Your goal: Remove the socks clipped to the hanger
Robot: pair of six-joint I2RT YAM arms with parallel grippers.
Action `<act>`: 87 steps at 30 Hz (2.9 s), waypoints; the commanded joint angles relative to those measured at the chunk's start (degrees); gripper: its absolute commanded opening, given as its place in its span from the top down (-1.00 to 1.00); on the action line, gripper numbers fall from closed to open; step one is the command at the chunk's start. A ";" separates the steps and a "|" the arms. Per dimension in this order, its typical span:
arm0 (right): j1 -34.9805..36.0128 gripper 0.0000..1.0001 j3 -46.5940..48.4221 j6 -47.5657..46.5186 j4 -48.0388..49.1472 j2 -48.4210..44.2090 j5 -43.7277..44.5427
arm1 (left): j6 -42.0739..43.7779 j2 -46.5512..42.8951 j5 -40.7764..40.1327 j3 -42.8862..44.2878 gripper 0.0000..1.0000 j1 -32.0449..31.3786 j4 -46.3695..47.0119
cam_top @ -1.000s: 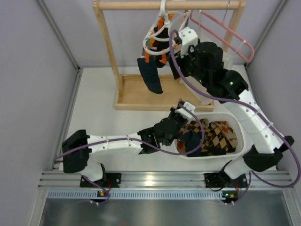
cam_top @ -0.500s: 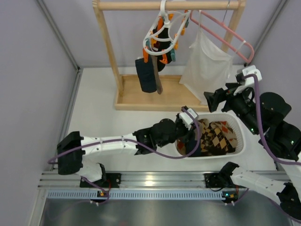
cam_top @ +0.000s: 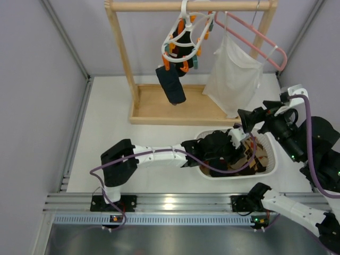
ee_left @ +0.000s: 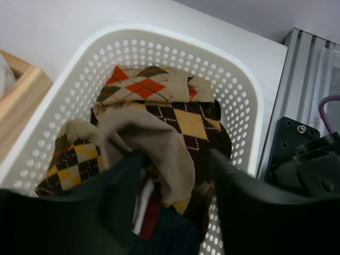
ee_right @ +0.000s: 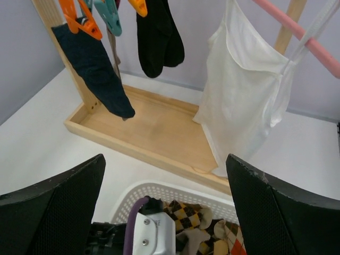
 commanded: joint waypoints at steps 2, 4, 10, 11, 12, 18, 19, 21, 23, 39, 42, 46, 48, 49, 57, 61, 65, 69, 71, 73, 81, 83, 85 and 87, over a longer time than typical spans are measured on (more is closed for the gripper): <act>-0.38 -0.82 -2.25 1.82 -1.05 1.58 4.49 | -2.27 -0.56 -1.87 3.91 -0.45 0.14 -1.43; -0.38 -0.82 -3.39 2.44 -0.71 1.50 5.37 | -2.19 -2.84 -4.24 3.21 -0.70 0.14 -2.40; -0.38 -0.83 -5.76 3.49 1.31 0.36 5.46 | -3.06 -14.16 -11.89 -4.23 -0.96 0.14 -4.51; -0.38 -0.84 -6.20 3.67 1.58 0.01 5.63 | -3.41 -15.93 -13.56 -5.91 -0.96 0.14 -4.51; -0.29 -0.84 -6.64 4.02 2.45 -0.17 5.29 | -3.85 -18.04 -17.92 -7.76 -0.96 0.14 -4.60; -0.29 -0.90 -12.09 4.73 7.46 -3.33 0.38 | -6.93 -31.30 -32.38 -21.65 -0.96 1.19 -6.36; -0.38 -0.92 -13.84 4.90 9.47 -3.68 -0.86 | -7.80 -32.90 -31.34 -24.45 -0.96 3.28 -6.36; -0.29 -0.93 -15.86 5.25 10.89 -4.39 -4.54 | -8.33 -36.41 -27.23 -26.75 -0.96 8.10 -6.18; -0.29 -0.96 -16.84 5.34 12.65 -4.65 -6.66 | -9.13 -38.00 -24.31 -28.86 -0.96 12.33 -6.01; -0.29 -0.98 -19.57 2.53 13.36 -4.65 -18.27 | -5.44 -30.55 28.05 -27.85 -0.96 51.89 21.15; -0.29 -0.98 -19.31 1.65 12.75 -4.65 -19.85 | -5.70 -25.72 35.00 -22.48 -0.96 53.74 21.15; -0.29 -0.98 -19.13 0.60 12.04 -4.65 -21.96 | -5.26 -21.85 38.80 -17.63 -0.96 54.19 21.15; -0.29 -0.98 -19.39 0.59 12.21 -4.65 -23.01 | -5.52 -19.83 40.47 -15.26 -0.95 54.19 21.15; -0.38 -0.98 -19.48 0.59 12.22 -4.57 -23.28 | -5.79 -18.95 41.35 -14.47 -0.88 54.19 21.15; -0.29 -0.98 -19.74 0.42 12.57 -3.60 -24.25 | -7.02 -15.77 43.47 -10.94 0.28 54.10 21.15; -0.20 -0.98 -19.66 0.59 12.92 -2.99 -24.69 | -7.37 -17.96 41.81 -12.08 0.73 54.01 21.15; -0.20 -0.97 -20.01 2.43 15.46 -3.69 -24.60 | -7.37 -21.56 34.35 -15.76 1.00 51.48 21.15; -0.29 -0.96 -19.48 5.77 19.42 -5.18 -23.90 | -6.14 -26.13 19.44 -19.81 1.00 46.12 21.06; -0.29 -0.93 -18.08 7.45 20.39 -5.36 -22.41 | -3.79 -28.07 12.39 -22.18 1.00 41.22 20.19; -0.20 -0.92 -17.11 8.68 21.00 -5.01 -21.35 | -1.84 -29.92 -1.48 -22.98 1.00 37.07 18.70; -0.29 -0.91 -5.08 8.16 16.09 2.36 -16.17 | 10.37 -25.10 -37.54 -17.19 1.00 15.53 12.29; -0.29 -0.90 0.45 7.54 13.11 6.22 -14.24 | 13.27 -22.29 -44.14 -14.03 1.00 11.75 11.66; -0.29 -0.89 5.88 7.19 11.34 8.78 -13.09 | 15.90 -19.83 -48.35 -10.96 1.00 9.12 10.96; -0.29 -0.87 9.77 6.49 8.71 12.91 -12.65 | 18.37 -17.80 -51.61 -8.76 1.00 7.53 10.96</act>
